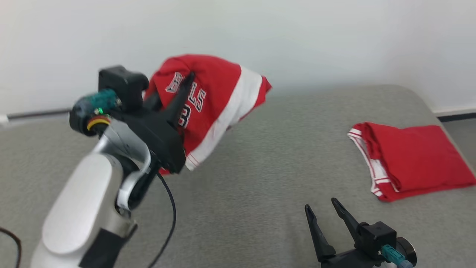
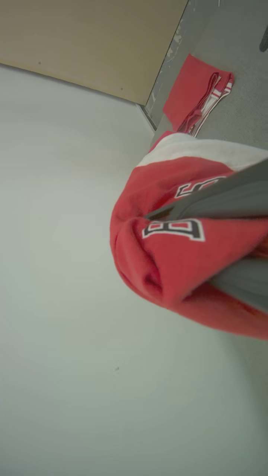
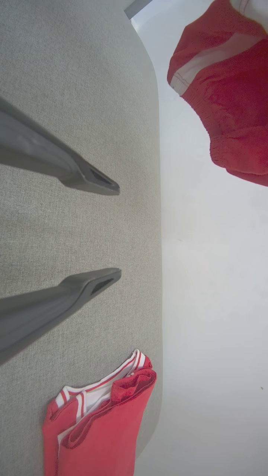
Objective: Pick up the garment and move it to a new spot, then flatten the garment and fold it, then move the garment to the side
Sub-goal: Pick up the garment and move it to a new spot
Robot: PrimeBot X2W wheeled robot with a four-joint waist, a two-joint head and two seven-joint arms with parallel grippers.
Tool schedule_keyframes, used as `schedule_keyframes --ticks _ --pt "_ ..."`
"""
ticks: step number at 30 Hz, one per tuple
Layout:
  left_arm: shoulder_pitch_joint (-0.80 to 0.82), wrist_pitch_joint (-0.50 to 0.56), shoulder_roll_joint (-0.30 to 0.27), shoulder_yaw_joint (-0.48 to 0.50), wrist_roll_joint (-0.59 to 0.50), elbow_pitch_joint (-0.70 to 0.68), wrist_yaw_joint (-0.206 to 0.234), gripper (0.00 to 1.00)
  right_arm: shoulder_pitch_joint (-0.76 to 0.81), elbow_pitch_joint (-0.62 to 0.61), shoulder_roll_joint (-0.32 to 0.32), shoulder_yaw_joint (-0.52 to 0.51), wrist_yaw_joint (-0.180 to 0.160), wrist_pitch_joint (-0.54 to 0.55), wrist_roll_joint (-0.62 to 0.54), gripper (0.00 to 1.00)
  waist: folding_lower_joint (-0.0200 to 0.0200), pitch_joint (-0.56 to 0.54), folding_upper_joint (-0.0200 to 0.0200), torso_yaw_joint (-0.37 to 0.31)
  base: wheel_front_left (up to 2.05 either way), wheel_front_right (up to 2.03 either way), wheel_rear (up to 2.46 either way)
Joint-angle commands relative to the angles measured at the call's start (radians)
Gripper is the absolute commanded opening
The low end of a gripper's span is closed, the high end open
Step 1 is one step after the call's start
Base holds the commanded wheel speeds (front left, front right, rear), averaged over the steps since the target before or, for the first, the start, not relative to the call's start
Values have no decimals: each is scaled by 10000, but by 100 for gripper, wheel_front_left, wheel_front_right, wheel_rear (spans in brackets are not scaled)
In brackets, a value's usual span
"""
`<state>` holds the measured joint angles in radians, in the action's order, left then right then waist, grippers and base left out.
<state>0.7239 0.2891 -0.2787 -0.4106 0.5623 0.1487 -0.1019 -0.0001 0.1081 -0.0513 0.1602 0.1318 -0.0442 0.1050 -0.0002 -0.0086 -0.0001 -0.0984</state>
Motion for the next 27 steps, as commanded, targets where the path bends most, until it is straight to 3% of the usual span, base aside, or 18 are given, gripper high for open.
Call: schedule_keyframes --ticks 1,6,12,13,14,15,16,21,27 --pt "-332 -168 32 -45 -173 -74 158 0 6 -55 17 41 -23 5 28 100 2 107 1 -1331 0 0 0" --pt "-1527 -711 516 -396 -179 190 504 0 -51 -79 16 133 -23 39 77 100 2 477 1 -2045 0 0 0" --pt "-2437 -1434 811 -1087 -733 1527 676 0 -224 -101 21 253 -23 -76 117 100 2 912 1 -2589 0 0 0" --pt "-2507 -1532 847 -1176 -799 1811 693 5 -239 -77 20 271 -23 -101 143 100 2 952 1 -2637 0 0 0" --pt "-2540 -1627 870 -1290 -935 2066 697 27 -243 -52 18 279 -23 -105 178 100 2 987 1 -2673 0 0 0" --pt "-2552 -1758 906 -1388 -1038 2256 704 72 -246 -24 18 283 -23 -114 180 100 2 1004 1 -2689 0 0 0" --pt "-2608 -1816 947 -1462 -1100 2488 742 100 -257 -2 20 280 -23 -144 182 100 2 1012 1 -2697 0 0 0" --pt "-2819 -2263 1096 -1586 -1177 2912 825 100 -158 102 19 167 -23 -196 189 100 2 957 1 -2481 0 0 0" --pt "-3382 -2921 961 -1496 -1034 2278 908 100 16 95 18 65 -23 -141 78 100 2 690 1 -1838 0 0 0"
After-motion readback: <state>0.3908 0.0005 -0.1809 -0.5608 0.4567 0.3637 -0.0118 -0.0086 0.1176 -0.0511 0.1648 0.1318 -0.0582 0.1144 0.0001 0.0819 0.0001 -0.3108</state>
